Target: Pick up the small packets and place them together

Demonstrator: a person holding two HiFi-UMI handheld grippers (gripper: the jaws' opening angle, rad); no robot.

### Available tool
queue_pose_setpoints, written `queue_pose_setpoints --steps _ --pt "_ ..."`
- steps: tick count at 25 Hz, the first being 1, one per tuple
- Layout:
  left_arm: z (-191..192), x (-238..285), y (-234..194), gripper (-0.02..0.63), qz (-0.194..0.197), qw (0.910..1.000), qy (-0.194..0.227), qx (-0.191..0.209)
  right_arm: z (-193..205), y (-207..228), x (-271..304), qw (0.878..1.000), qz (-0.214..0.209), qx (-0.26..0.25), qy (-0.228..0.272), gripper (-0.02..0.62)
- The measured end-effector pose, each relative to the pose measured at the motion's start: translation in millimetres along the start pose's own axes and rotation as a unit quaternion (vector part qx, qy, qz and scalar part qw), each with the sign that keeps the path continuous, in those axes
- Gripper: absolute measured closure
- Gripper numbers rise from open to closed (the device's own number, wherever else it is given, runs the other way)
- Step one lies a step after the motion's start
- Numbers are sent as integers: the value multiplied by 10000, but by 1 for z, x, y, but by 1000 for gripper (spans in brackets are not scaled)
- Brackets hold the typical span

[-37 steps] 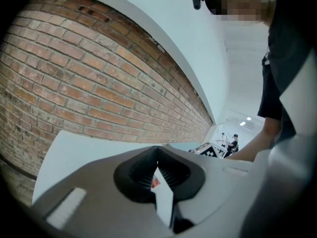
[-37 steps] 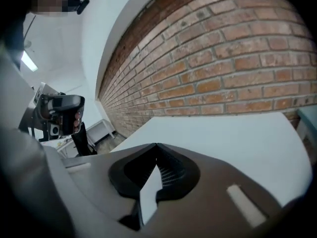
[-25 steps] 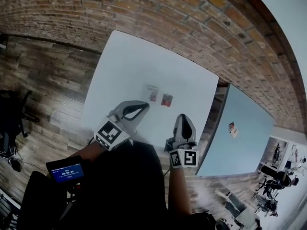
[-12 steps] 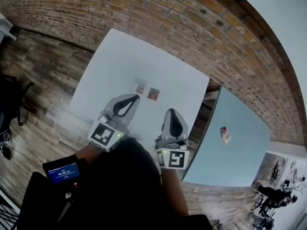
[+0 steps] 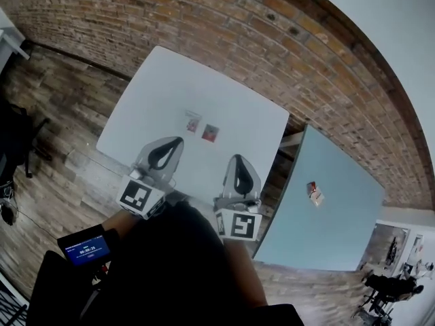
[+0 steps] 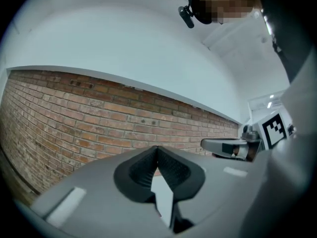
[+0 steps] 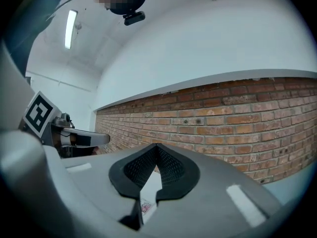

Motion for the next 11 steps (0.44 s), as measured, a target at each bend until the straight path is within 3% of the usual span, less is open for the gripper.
queue_pose_setpoints --steps 11 --pt "5 -11 7 606 60 10000 -5 11 6 -6 -1 9999 115 91 -72 595"
Point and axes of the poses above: the fingertips, and each gripper's own axes: x forward along the fingers, y to its right, z out of its underside, the point moved 6 cm from there along -x, backward along the fingers, and after that the axes turned 6 degrees about -z, right-handed, at the moved point
